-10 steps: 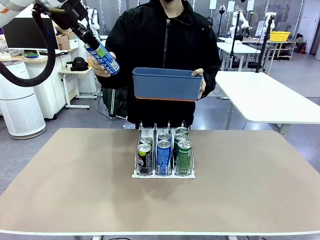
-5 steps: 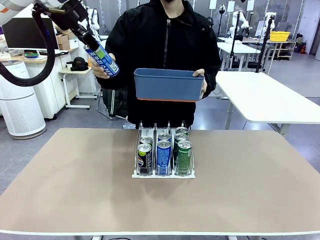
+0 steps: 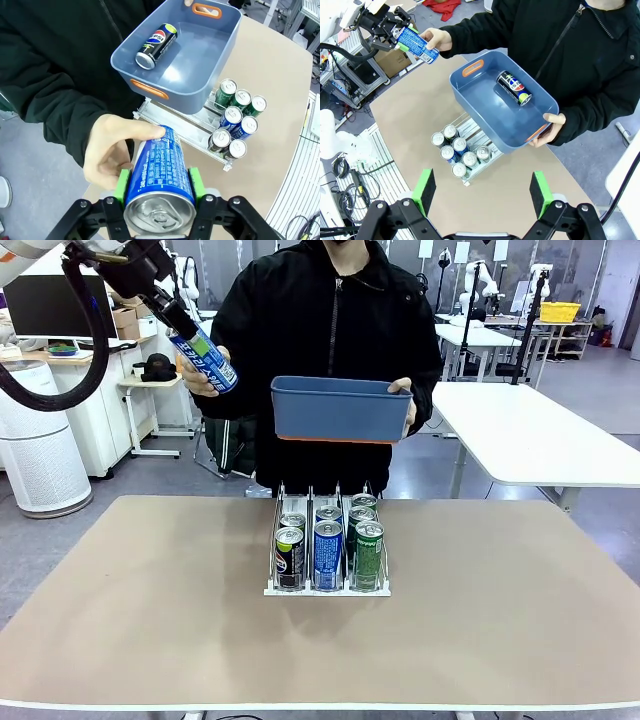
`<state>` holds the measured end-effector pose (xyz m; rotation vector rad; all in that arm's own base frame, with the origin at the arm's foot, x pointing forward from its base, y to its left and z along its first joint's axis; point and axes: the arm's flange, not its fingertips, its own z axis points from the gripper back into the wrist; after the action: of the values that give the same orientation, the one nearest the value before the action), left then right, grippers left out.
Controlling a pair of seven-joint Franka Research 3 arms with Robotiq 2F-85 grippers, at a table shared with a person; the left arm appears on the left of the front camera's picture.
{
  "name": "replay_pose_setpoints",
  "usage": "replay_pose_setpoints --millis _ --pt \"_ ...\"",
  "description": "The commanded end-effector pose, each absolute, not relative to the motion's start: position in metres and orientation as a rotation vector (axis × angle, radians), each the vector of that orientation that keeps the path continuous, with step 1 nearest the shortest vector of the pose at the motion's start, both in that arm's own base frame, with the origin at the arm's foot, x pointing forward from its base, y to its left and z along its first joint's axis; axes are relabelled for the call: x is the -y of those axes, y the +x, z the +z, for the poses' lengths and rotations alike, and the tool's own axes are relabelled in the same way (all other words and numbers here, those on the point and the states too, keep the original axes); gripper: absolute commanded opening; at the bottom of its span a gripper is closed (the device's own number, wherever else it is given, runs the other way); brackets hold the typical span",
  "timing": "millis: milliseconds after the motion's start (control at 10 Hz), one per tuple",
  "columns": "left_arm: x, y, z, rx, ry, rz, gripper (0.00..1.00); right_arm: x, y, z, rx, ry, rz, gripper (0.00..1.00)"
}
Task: Fill the beverage cans into the dispenser.
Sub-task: Pick up the Ionic drink handed by the human.
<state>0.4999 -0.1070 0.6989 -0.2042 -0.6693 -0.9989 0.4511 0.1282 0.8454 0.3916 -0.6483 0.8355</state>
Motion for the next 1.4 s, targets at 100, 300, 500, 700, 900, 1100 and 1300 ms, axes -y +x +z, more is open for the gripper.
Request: replay_pose_setpoints --millis 100,300,500,700,900,1100,1300 --pt "0.107 0.4993 0.6987 0.668 -0.204 -1.003 0.38 -0.1282 0.4502 0.8453 0.645 0.392 0.837 1.0" --pt "0.107 0.4993 0.6987 0.668 -0.204 -1.003 0.38 -0.1282 0.4502 0.8453 0.645 0.392 0.837 1.0" --pt "0.107 0.4993 0.6987 0.668 -0.204 -1.003 0.38 -0.1282 0.4502 0.8453 0.645 0.392 0.837 1.0" --pt "0.107 0.4993 0.6987 0.668 -0.204 -1.003 0.38 -0.1282 0.4502 0.8453 0.645 0.392 0.837 1.0" --pt "0.107 0.4993 0.6987 0.668 -0.204 -1.003 0.38 -0.1282 0.4502 0.8453 0.645 0.392 0.837 1.0" --pt "0.107 0.4993 0.6987 0.668 -0.204 -1.003 0.38 -0.1282 0.4502 0.8453 0.645 0.392 0.837 1.0" --pt "0.107 0.4993 0.6987 0.668 -0.204 -1.003 0.38 -0.1282 0.4502 0.8453 0.645 0.392 0.837 1.0"
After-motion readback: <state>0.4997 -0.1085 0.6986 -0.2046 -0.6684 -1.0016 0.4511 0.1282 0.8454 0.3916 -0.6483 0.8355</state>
